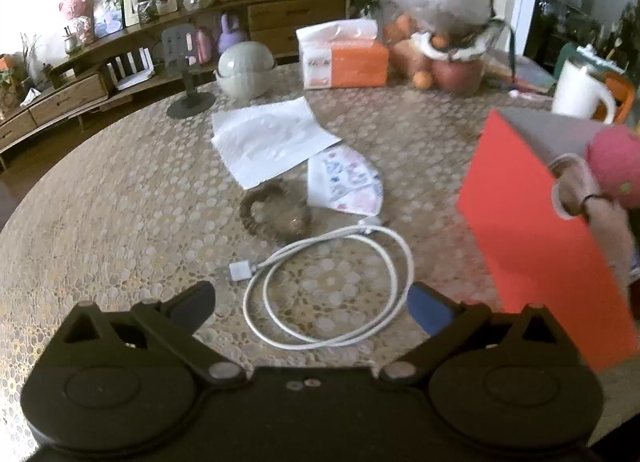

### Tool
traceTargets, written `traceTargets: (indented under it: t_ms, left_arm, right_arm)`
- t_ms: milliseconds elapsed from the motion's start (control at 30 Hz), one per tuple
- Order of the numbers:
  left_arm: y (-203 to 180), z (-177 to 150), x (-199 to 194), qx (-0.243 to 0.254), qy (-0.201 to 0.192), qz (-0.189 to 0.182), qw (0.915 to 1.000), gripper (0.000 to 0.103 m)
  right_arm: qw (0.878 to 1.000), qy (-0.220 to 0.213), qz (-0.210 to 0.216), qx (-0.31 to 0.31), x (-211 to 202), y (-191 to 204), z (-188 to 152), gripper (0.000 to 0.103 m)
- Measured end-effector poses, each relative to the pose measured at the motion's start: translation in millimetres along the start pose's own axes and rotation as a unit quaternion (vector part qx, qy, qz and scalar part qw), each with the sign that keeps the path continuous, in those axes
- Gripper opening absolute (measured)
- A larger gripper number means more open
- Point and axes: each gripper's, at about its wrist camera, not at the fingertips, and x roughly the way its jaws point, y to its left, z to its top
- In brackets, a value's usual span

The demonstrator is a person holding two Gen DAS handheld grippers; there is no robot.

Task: Organize objects
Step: 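Move the left gripper to the brown beaded strand and grasp it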

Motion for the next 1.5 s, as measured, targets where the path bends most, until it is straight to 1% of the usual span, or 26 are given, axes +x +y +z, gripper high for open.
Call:
traceTargets:
  t_ms: [100, 133, 233, 333, 400, 533, 700, 767, 900, 1000, 1033, 1100, 1167, 1200, 1300, 1367, 1400, 1500]
  left_arm:
    - [3.9, -0.2, 11.6, 0.000, -0.001, 0.012, 0.9999, 0.102]
    - [5.1, 1.5, 14.2, 0.001, -0.003, 0.011, 0.9999, 0.102]
    - [11.2, 12.6, 22.6, -0.006, -0.010, 0.011, 0.9999, 0.102]
    - [16.3, 25.4, 33.8, -0.019, -0.015, 0.021, 0.9995, 0.102]
    - [15.8, 33.3, 41.9, -0.019, -0.016, 0.024, 0.9994, 0.101]
    - [7.9, 44.4, 56.7, -0.008, -0.016, 0.023, 0.9996, 0.098]
    - [0.1, 50.0, 73.0, -0.007, -0.011, 0.019, 0.9997, 0.089]
    - [0.5, 50.3, 78.9, -0.014, -0.005, 0.017, 0.9997, 0.078]
    - [2.8, 50.0, 85.3, -0.027, -0.001, 0.008, 0.9996, 0.071]
    - [4.7, 49.6, 87.7, -0.033, 0.003, 0.004, 0.9995, 0.059]
    - [5.4, 49.0, 88.2, -0.036, 0.005, 0.000, 0.9993, 0.053]
    - [6.8, 48.1, 89.6, -0.044, 0.010, -0.001, 0.9990, 0.049]
    - [8.3, 46.6, 89.9, -0.047, 0.013, -0.003, 0.9988, 0.038]
    - [9.1, 45.9, 89.9, -0.049, 0.013, -0.003, 0.9987, 0.036]
    - [11.1, 45.3, 90.3, -0.052, 0.016, 0.001, 0.9985, 0.027]
    - [11.6, 45.7, 89.8, -0.052, 0.018, 0.006, 0.9984, 0.017]
    - [12.0, 46.2, 89.6, -0.053, 0.020, 0.006, 0.9984, 0.014]
    - [12.6, 46.7, 86.7, -0.054, 0.016, 0.002, 0.9984, 0.012]
  right_arm:
    - [1.000, 0.001, 0.000, -0.001, 0.4, 0.2, 0.2, 0.011]
    - [1.000, 0.002, -0.001, -0.002, 0.7, 0.4, 0.4, 0.011]
    - [1.000, 0.002, -0.001, -0.002, 0.9, 0.7, 0.4, 0.011]
    - [1.000, 0.003, -0.001, -0.002, 1.2, 0.4, 0.9, 0.011]
    - [1.000, 0.003, -0.001, -0.002, 1.1, 0.7, 0.9, 0.011]
    - [1.000, 0.006, 0.000, -0.006, 1.9, 0.7, 1.2, 0.011]
    - [1.000, 0.007, 0.000, -0.008, 2.1, 0.8, 1.7, 0.012]
    - [1.000, 0.007, 0.000, -0.008, 2.1, 0.7, 1.6, 0.012]
    - [1.000, 0.007, 0.000, -0.008, 2.3, 0.7, 1.7, 0.012]
    - [1.000, 0.007, 0.000, -0.008, 2.0, 1.0, 1.5, 0.012]
    - [1.000, 0.007, 0.000, -0.008, 1.8, 0.9, 1.2, 0.012]
    - [1.000, 0.007, 0.000, -0.008, 1.8, 1.1, 1.6, 0.012]
    - [1.000, 0.007, 0.000, -0.008, 1.6, 1.2, 1.5, 0.012]
    - [1.000, 0.008, 0.000, -0.008, 1.5, 1.1, 1.5, 0.012]
    - [1.000, 0.007, -0.001, -0.008, 1.5, 1.0, 1.5, 0.012]
    - [1.000, 0.007, -0.001, -0.008, 1.5, 1.2, 1.4, 0.012]
    - [1.000, 0.007, -0.001, -0.008, 1.6, 1.2, 1.4, 0.012]
    - [1.000, 0.007, -0.001, -0.007, 1.7, 1.4, 1.6, 0.012]
